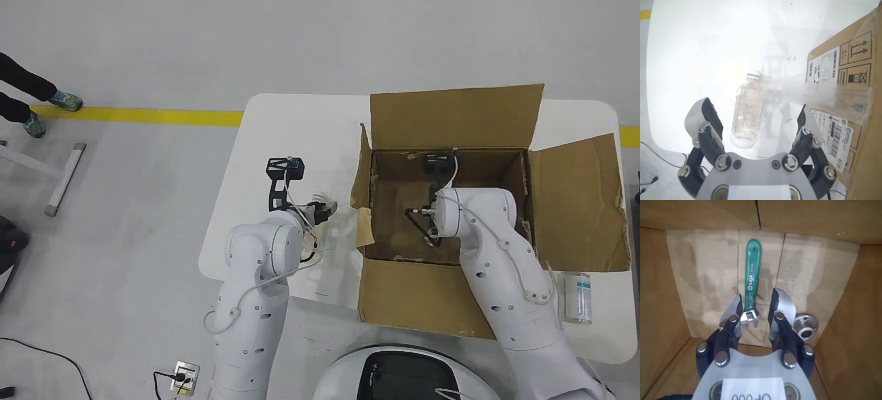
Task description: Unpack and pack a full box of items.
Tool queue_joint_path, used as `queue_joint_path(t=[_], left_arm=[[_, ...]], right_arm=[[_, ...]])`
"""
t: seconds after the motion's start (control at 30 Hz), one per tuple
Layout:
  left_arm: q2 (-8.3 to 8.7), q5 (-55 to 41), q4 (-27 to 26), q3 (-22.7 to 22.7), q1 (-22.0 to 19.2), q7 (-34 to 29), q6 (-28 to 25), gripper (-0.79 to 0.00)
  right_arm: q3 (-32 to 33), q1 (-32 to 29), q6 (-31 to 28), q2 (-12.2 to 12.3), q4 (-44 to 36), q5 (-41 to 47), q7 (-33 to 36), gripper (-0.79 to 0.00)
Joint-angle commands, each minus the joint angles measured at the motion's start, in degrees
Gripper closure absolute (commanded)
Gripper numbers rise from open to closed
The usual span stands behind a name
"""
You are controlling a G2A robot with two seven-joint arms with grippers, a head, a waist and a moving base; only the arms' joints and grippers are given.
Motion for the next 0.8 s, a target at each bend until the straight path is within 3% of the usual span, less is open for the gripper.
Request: queue_joint_path(t=[0.0,0.2,0.77], left_arm=[[0.0,0.0,0.0,0.0,0.0,0.0,0.0,-0.785],[0.0,0.0,0.0,0.0,0.0,0.0,0.0,-0.785],[0.0,0.0,0.0,0.0,0.0,0.0,0.0,-0.785]], right_arm=[[0.0,0.8,-0.1,-0.1,1.0,0.0,0.1,-0.348],[0.4,2.1,-0.6,-0.6,3.1,1.4,0.6,-0.379],[0.6,1.3,-0.6,-0.9,4.0,-0.1,0.6,-0.336]])
